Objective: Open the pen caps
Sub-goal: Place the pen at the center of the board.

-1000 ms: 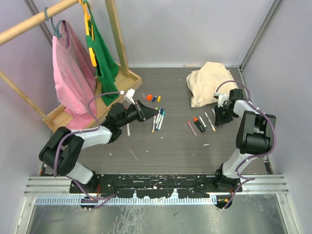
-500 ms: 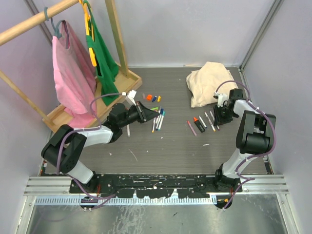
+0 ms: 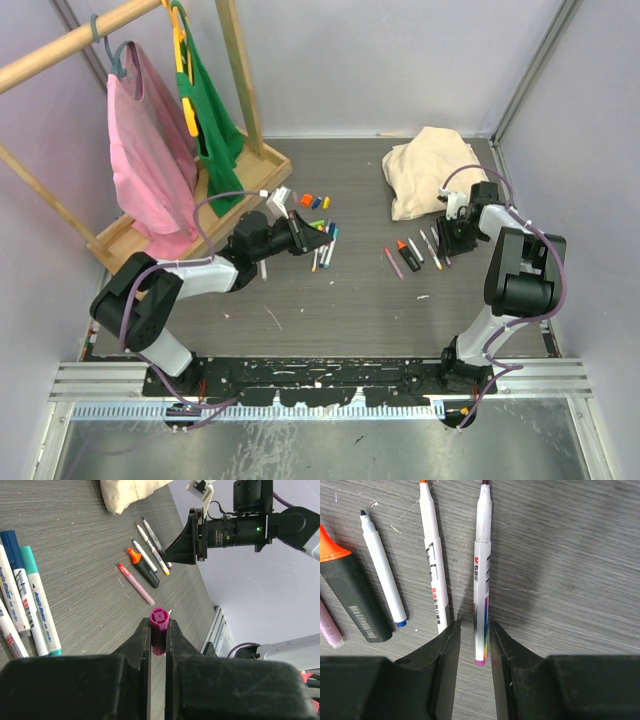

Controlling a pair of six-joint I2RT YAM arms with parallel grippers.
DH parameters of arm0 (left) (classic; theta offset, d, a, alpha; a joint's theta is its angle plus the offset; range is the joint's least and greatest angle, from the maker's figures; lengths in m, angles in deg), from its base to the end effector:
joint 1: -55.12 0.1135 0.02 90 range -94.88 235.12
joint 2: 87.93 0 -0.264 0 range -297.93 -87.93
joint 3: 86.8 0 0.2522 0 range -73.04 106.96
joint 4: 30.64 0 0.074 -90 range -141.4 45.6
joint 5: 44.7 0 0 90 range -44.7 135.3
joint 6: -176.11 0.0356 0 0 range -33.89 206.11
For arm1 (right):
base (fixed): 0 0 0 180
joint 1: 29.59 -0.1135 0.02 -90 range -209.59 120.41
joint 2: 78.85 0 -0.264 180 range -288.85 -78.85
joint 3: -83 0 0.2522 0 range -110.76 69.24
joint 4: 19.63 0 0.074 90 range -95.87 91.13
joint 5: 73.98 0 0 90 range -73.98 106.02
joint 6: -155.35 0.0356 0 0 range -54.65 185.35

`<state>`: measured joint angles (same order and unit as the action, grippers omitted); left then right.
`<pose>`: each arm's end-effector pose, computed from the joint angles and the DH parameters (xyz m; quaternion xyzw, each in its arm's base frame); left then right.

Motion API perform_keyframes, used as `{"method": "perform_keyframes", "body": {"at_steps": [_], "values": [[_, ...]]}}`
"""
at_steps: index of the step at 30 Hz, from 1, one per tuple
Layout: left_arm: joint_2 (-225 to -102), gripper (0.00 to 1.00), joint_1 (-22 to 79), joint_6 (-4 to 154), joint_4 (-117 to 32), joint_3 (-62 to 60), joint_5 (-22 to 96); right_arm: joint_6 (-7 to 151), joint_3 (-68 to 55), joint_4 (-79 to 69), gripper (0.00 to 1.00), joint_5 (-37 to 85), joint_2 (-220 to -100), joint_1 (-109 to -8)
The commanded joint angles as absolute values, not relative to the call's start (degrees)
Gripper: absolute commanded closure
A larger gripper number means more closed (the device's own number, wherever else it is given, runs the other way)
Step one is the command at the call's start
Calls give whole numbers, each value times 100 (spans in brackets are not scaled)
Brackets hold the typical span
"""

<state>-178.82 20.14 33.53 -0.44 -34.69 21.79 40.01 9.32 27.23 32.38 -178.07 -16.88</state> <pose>0.2591 -0.1986 0.2036 0.0178 0.7537 -0.5533 0.3542 0.3169 -0.0612 0.1623 -0.1292 0.9698 0.0836 0.1890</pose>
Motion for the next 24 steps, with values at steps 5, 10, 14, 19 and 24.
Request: {"method": "perform_keyframes", "body": {"at_steps": [5,10,14,19,24], "values": [[-17802,100,1722,4222,-1260,-2833,2999,3956,854,2660,64,3298,-17195,-1699],[-17901,100,1452,4905,-2711,-2074,3917,3969,896,2606,64,3331,-16935,-1699],[-18278,100,1287,5315,-3971,-1220,4676,3960,925,2581,64,3437,-16735,-1699],[-19268,100,1220,5815,-5486,253,5461,3943,977,2550,64,3679,-16424,-1698],[-20568,100,1206,6349,-7076,2295,6099,3934,1006,2531,64,3832,-16217,-1695]]}}
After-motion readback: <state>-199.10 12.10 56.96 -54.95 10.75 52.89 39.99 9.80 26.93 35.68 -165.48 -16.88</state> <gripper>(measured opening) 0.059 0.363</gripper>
